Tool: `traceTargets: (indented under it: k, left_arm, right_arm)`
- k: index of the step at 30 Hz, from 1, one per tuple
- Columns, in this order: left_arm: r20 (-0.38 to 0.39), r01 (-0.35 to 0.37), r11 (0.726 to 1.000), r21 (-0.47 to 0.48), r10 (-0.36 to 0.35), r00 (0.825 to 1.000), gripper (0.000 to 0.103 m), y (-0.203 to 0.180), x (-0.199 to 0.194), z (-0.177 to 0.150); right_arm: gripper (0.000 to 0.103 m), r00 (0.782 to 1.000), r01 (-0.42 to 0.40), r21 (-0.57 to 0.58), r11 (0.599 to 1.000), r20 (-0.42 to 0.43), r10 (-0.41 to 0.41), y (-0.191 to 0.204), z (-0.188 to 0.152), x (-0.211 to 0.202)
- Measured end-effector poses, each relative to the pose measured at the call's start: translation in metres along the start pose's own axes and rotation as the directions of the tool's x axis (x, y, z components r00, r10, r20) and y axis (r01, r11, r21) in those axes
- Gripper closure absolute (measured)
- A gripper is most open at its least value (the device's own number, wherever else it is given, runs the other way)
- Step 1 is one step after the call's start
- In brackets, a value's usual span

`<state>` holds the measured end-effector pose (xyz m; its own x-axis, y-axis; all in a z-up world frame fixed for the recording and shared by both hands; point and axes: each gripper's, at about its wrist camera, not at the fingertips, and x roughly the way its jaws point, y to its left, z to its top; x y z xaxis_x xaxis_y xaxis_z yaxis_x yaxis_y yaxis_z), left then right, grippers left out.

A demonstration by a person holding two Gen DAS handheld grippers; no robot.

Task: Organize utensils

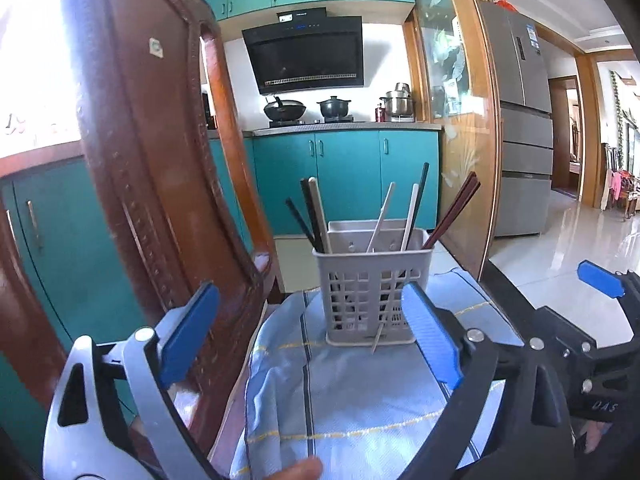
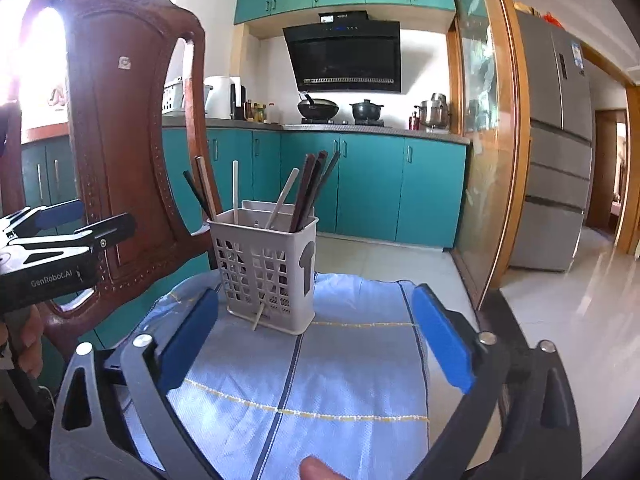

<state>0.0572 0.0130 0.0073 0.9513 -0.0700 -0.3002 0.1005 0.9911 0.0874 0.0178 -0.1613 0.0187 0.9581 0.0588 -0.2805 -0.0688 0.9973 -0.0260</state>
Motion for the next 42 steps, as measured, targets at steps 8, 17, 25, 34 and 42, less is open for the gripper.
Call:
traceTargets:
  k: [8, 17, 25, 34, 42]
  left_arm:
    - [0.002, -0.018, 1.0, -0.019, 0.018, 1.0, 0.004, 0.006, -0.019, -0.01]
    - [0.001, -0.013, 1.0, -0.017, 0.013, 1.0, 0.004, 0.008, -0.028, -0.015]
    - [-0.001, -0.005, 1.0, -0.012, 0.005, 1.0, 0.004, 0.006, -0.029, -0.017]
    - [-0.008, -0.007, 1.0, -0.006, 0.007, 1.0, 0.004, 0.003, -0.027, -0.019]
    - [-0.013, -0.004, 1.0, 0.002, 0.004, 1.0, 0.004, 0.001, -0.024, -0.02]
  right_arm:
    - [0.003, 0.999, 0.028, -0.036, 0.999, 0.035, -0.027, 0.012, -0.007, -0.012]
    - [0.003, 0.998, 0.048, -0.028, 0.998, 0.051, -0.047, 0.012, -0.01, -0.02]
    - [0.003, 0.997, 0.055, -0.048, 0.997, 0.057, -0.052, 0.016, -0.01, -0.021]
    - [0.003, 0.997, 0.047, -0.034, 0.998, 0.064, -0.045, 0.015, -0.01, -0.021]
    - [0.003, 0.996, 0.051, -0.032, 0.998, 0.068, -0.049, 0.012, -0.01, -0.023]
